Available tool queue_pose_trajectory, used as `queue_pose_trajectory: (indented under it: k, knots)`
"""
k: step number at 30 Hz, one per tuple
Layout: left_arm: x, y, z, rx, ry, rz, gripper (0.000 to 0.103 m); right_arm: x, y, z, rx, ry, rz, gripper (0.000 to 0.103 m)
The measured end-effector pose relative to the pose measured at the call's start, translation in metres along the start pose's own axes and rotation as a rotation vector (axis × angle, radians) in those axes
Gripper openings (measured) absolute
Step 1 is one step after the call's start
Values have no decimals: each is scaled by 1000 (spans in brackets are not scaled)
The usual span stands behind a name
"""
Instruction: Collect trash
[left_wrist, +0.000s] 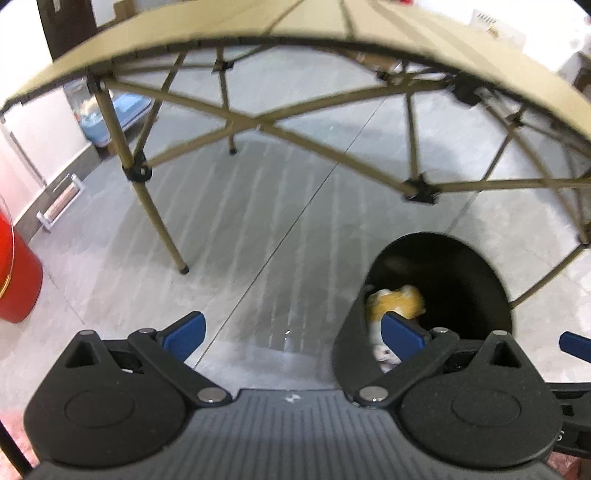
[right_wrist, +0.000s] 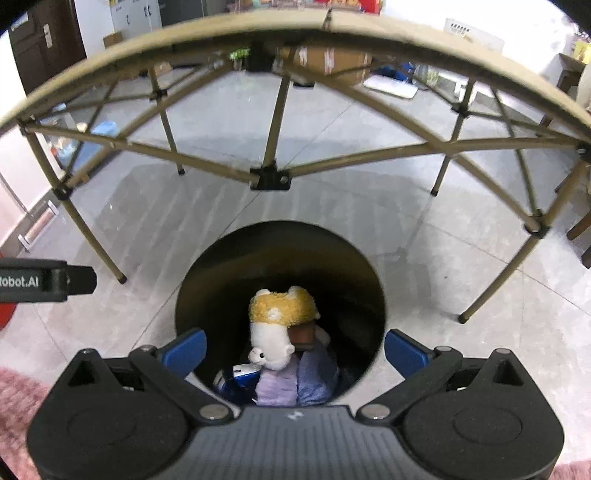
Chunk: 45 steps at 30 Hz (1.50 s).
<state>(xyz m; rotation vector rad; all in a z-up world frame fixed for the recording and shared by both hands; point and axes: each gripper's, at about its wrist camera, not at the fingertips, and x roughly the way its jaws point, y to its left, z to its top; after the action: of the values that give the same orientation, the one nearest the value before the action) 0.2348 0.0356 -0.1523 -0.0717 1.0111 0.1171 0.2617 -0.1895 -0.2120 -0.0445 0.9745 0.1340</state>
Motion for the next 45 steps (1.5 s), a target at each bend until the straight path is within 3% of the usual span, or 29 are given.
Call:
queue_pose_trajectory:
  k: [15,22,45]
  knots:
    - [-116,-17,-58,121,-87,-85,103,-124,-21,-53,4,-95,14,103]
    - [-145,-15,-79,131,-103,-98,103,-163,-15,-65,-15,-138,35,103]
    - [-168,-13,-94,137,-130,-106,103,-190,-10,-77,-20,-185,40,103]
